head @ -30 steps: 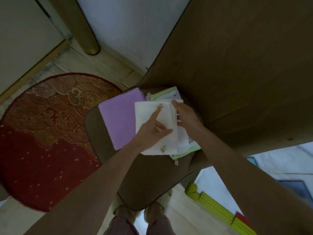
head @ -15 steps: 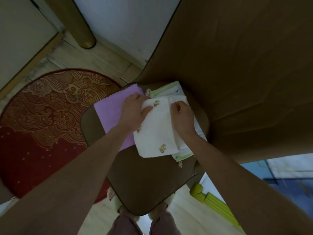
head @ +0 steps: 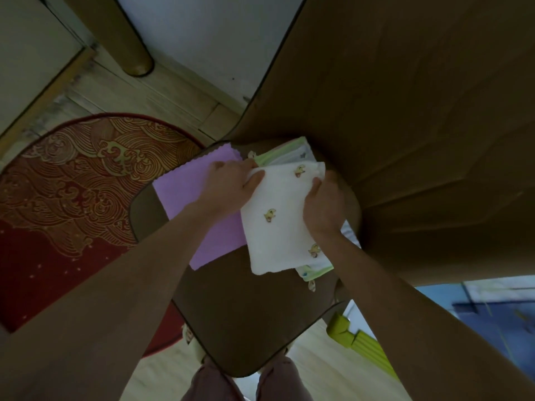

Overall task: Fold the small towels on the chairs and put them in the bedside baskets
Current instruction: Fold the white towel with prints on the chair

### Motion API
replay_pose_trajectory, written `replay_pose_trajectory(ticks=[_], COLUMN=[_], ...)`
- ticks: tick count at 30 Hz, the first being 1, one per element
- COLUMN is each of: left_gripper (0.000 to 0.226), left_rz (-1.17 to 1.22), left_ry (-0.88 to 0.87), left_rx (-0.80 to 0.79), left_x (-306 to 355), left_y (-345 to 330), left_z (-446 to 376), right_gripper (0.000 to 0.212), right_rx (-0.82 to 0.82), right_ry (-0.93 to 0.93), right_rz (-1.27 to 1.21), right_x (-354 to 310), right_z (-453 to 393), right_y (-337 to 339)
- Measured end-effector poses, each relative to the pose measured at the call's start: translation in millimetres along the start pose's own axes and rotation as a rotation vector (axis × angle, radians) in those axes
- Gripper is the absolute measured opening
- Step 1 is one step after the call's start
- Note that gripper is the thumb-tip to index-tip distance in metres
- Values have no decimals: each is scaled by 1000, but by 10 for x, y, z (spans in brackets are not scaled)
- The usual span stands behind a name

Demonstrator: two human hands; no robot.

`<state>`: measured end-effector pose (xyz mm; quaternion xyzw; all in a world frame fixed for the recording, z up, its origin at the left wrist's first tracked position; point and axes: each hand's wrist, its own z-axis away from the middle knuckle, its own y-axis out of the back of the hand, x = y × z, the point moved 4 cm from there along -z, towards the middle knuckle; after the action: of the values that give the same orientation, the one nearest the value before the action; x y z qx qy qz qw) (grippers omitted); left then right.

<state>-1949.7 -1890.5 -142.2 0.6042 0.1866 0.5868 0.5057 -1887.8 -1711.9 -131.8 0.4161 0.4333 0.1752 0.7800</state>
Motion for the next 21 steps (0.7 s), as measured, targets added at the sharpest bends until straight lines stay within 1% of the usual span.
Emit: replay_pose_trajectory(ticks=[2,4,6,8,10,12,13,16,19,21], left_gripper=[38,38,35,34,34,34,35,33,30,27], left_rz=[-10,-9,-40,-53,-35,16,42,133,219,266], left_ry=[-22,-27,8,41,46,48,50,46,36,20], left_rx=[-29,-19,-1,9,15,14,5,-26,-56,-73], left_x=[-16,18,19,-18,-30,-16,-16,-39,-28,21], left_y=[-36,-67,-92,-128,-151,-166,-172,-140,-30,66], left_z=[-57,-124,-161,-161,-142,-128,-121,-85,3,75], right_gripper=[41,44,44,47,53,61,64,61,54,51], right_rx=[16,27,38,49,22,-54,-91,-177,-251,-279], right_ry=[-21,-77,-116,-113,-120,-163,-177,-132,-33,34], right_rz=[65,61,62,35,-119,-297,-333,-350,-275,-291], right_x=[30,44,62,44,26,24,27,20,-28,-76], right_z=[-23,-40,-62,-73,-106,-168,-208,-279,-227,-169], right_y=[-12,-39,-86,-104,-122,-143,-150,-68,96,196])
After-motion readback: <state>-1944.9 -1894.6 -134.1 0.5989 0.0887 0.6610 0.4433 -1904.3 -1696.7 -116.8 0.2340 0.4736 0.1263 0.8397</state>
